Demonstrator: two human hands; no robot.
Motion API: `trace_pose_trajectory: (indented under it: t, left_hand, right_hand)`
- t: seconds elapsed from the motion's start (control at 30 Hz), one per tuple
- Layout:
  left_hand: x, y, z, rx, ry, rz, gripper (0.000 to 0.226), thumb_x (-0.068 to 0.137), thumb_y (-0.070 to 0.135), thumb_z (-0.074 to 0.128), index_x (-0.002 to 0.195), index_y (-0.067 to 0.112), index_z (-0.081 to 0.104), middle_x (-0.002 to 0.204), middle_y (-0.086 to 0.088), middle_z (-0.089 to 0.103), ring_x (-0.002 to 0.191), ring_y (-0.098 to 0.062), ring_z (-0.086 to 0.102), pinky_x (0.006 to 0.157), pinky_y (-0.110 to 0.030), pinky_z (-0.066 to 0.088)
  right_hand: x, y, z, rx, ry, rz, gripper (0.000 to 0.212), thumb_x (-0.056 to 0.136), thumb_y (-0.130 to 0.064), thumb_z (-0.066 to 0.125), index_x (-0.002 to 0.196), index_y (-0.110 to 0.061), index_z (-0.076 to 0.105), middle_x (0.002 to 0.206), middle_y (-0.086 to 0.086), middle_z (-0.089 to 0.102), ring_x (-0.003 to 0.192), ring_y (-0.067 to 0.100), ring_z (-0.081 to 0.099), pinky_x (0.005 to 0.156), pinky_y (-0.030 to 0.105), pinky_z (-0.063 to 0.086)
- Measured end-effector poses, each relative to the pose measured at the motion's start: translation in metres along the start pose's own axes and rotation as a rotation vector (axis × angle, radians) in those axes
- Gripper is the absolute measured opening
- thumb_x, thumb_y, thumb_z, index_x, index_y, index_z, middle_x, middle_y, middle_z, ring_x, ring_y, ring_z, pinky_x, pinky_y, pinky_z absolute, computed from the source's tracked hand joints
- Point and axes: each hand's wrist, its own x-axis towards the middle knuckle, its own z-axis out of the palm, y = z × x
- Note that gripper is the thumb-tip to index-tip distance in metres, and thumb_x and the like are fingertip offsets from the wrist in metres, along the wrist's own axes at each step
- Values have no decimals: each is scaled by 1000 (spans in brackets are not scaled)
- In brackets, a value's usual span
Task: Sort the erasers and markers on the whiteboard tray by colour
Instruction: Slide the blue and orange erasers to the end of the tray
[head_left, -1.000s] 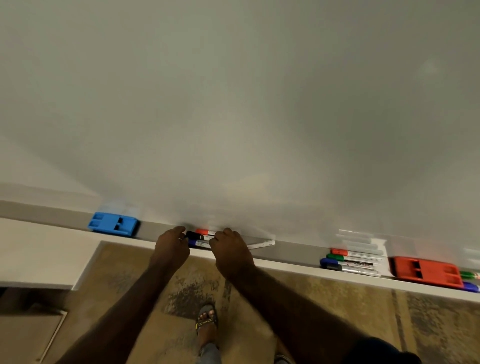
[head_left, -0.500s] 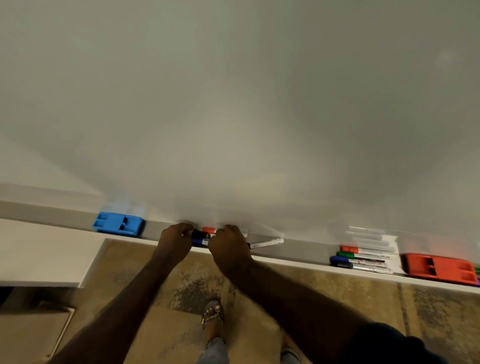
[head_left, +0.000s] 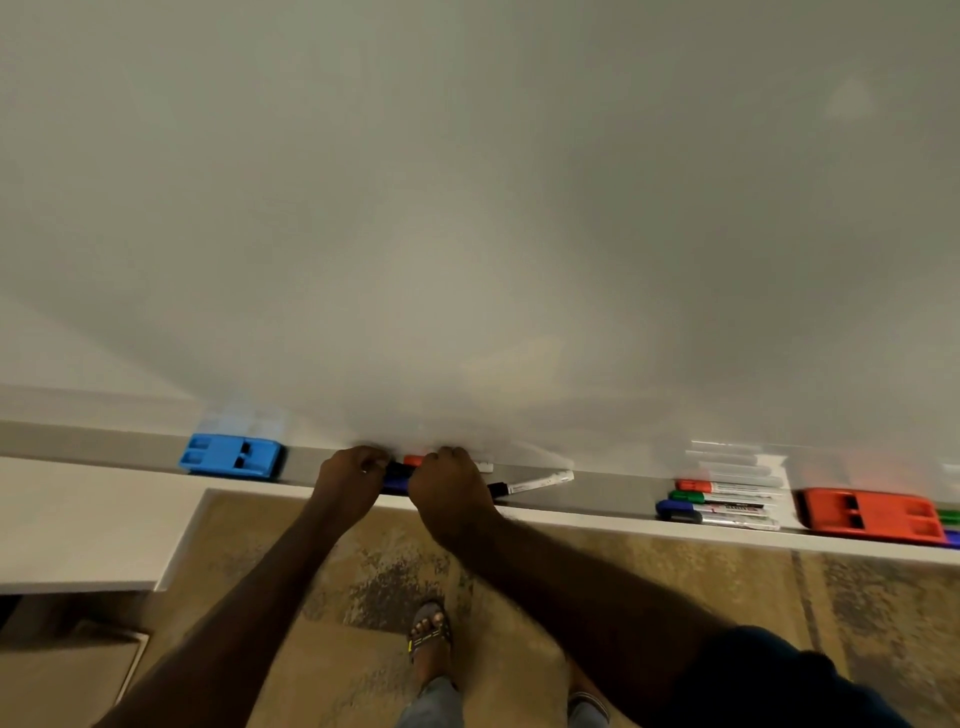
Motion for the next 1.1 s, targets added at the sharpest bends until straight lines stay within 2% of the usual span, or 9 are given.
trace_pose_trajectory:
  t: [0.13,0.33,0.47,0.63,0.9,1.0,1.1]
  left_hand:
    - [-2,4,1,7,0,16,23,97,15,58,110,11,77,111,-13,76,100,-31,68,85,-33,48]
    - [-6,7,3,-35,-43,-24,21,97,20,57,106,16,77,104,-8,78,91,-26,69,84,-35,54]
    - [-11,14,7,-56,-56,-12,19,97,19,59,102,16,77,99,-7,78,88,-25,70,82,-34,53]
    - [-16,25,16,-56,-77,9,17,98,19,58,98,16,75,94,-6,76,84,-23,69,78,-34,53]
    - [-20,31,26,-62,-65,14,17,99,20,59,103,15,75,98,-9,78,89,-27,69,83,-38,54]
    - [-25,33,28,-17,-43,20,19,99,21,60,107,13,75,102,-12,77,90,-29,67,82,-38,51]
    - [-33,45,29,45,-8,27,21,99,21,60,111,12,75,108,-17,76,96,-36,65,82,-39,46]
  right_hand:
    - [-15,9,3,59,76,60,19,94,-16,59,106,-6,70,105,14,69,100,32,61,96,42,47]
    - [-56,45,13,230,169,160,27,87,-25,67,108,-7,68,108,11,68,103,28,58,99,45,45]
    - [-86,72,27,242,125,261,29,85,-26,67,110,-11,68,108,7,67,102,26,56,94,42,46]
    - [-111,104,44,240,49,328,29,89,-27,63,116,-15,66,117,5,65,111,25,53,100,42,44]
    - [-119,118,45,235,-14,230,30,91,-22,65,120,-16,68,125,6,63,118,26,51,105,44,39]
    - [-131,123,42,273,37,237,32,89,-19,68,121,-16,68,124,6,64,115,25,52,102,42,42]
    - [-160,142,40,377,162,328,34,86,-10,67,120,-16,70,119,4,67,110,24,56,97,40,47]
